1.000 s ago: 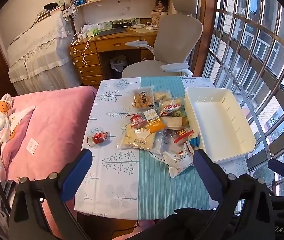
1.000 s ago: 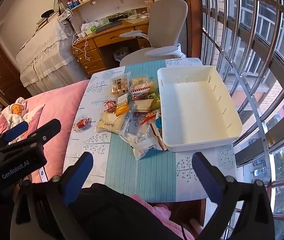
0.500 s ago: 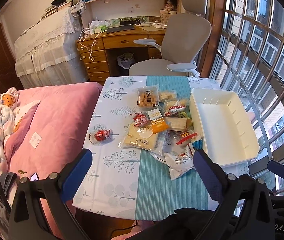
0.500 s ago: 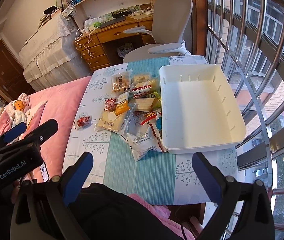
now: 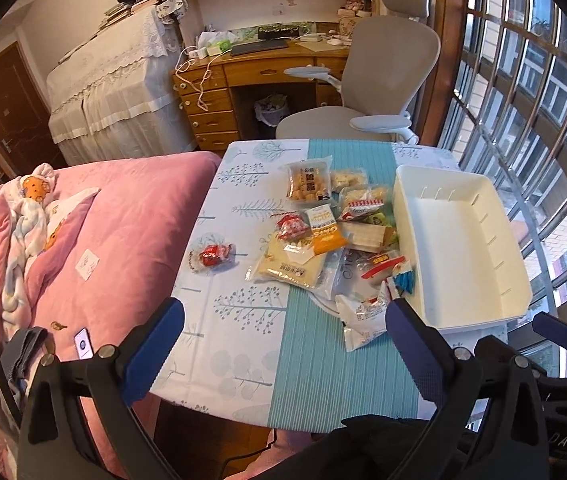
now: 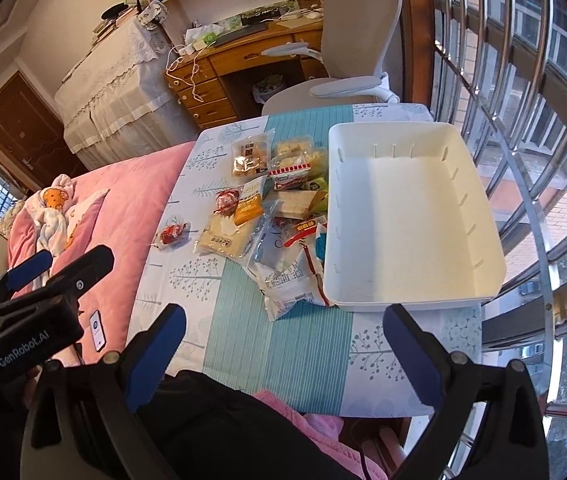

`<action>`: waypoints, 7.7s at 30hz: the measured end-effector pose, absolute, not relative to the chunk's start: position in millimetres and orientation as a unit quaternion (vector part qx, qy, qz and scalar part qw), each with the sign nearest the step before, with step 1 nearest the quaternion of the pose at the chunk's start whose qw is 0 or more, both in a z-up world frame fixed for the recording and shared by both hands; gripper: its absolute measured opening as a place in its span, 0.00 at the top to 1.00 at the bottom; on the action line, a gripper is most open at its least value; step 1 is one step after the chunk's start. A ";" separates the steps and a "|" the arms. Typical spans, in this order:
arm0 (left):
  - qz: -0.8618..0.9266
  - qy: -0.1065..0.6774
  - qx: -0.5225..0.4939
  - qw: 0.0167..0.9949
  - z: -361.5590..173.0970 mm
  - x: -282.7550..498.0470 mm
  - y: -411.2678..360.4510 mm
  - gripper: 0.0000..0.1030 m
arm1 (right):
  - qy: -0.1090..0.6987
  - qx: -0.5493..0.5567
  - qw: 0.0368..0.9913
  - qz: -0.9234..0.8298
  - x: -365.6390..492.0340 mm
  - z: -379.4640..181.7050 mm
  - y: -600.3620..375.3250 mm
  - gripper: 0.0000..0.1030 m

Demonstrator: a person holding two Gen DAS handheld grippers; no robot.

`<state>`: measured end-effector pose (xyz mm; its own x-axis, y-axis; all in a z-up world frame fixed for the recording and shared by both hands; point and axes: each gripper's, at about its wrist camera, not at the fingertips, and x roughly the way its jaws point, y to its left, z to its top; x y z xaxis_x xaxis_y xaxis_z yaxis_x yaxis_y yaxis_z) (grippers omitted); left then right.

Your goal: Organize snacks

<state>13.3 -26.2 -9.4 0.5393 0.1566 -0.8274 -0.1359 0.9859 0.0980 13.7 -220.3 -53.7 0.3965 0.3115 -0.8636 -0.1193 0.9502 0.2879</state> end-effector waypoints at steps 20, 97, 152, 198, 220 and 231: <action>0.049 0.484 0.017 0.874 -22.0 40.5 16.6 0.02 | 0.552 0.148 0.815 0.091 35.6 -74.1 -209.2 0.03; -0.083 0.739 0.042 0.667 -342.1 271.3 -30.1 0.00 | 0.649 0.427 0.598 -0.197 97.5 -301.5 -194.9 0.28; -0.201 0.668 -0.019 0.716 -240.0 222.2 84.5 0.95 | 0.581 0.428 0.640 -0.265 -3.2 -231.5 -137.6 0.52; -0.040 0.577 -0.227 0.783 -152.9 147.5 13.3 0.96 | 0.556 0.202 0.806 -0.028 113.0 -127.7 -312.9 0.45; -0.002 0.628 -0.170 0.759 -175.9 147.6 22.5 0.88 | 0.573 0.247 0.781 -0.010 104.5 -143.7 -306.5 0.28; 0.011 0.642 -0.150 0.752 -185.6 143.0 103.8 0.76 | 0.581 0.293 0.759 -0.030 96.3 -145.8 -248.8 0.28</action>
